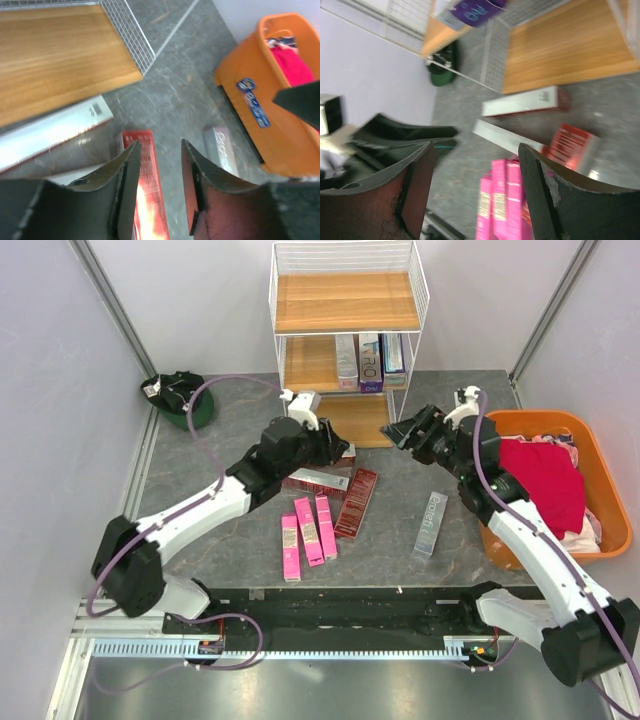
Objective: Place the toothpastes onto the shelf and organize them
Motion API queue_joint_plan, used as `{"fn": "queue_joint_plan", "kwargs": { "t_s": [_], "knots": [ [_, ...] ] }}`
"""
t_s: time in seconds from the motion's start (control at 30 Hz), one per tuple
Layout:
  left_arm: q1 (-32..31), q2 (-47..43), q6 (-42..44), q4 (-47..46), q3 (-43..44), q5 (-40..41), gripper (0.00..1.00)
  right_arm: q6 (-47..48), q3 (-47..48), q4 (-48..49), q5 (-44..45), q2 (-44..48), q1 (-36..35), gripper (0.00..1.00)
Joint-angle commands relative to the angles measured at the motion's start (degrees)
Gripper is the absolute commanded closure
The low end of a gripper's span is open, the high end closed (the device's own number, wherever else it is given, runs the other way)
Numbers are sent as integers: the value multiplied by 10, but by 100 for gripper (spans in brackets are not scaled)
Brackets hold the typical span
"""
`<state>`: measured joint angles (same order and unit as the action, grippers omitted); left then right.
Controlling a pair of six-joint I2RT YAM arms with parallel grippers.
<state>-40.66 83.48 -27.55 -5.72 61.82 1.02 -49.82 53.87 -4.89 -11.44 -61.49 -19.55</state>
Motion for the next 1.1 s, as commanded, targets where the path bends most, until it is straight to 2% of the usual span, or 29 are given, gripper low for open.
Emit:
{"fn": "queue_joint_plan", "kwargs": {
  "t_s": [0.0,0.1,0.13,0.2,0.23,0.33,0.57,0.97,1.07],
  "knots": [
    [0,-92,-37,-38,-81,0,49,102,-24,-114,78,52,0,25],
    [0,-147,-42,-17,-126,-5,38,125,-30,-159,111,68,0,26],
    [0,-164,-43,-2,-136,-4,29,138,-30,-179,111,71,0,26],
    [0,-209,-37,20,-162,2,22,152,-26,-211,142,74,0,26],
    [0,-222,-32,32,-167,8,15,162,-27,-218,152,76,0,26],
    [0,-269,-17,88,-188,10,9,177,-24,-248,188,78,0,26],
    [0,-312,-22,120,-246,11,8,192,-23,-295,247,52,1,28],
    [0,-245,-24,113,-234,-8,8,172,-82,-297,276,-42,40,36],
    [-1,-235,-25,113,-232,-8,8,176,-105,-281,244,-64,69,36]
  ]
}}
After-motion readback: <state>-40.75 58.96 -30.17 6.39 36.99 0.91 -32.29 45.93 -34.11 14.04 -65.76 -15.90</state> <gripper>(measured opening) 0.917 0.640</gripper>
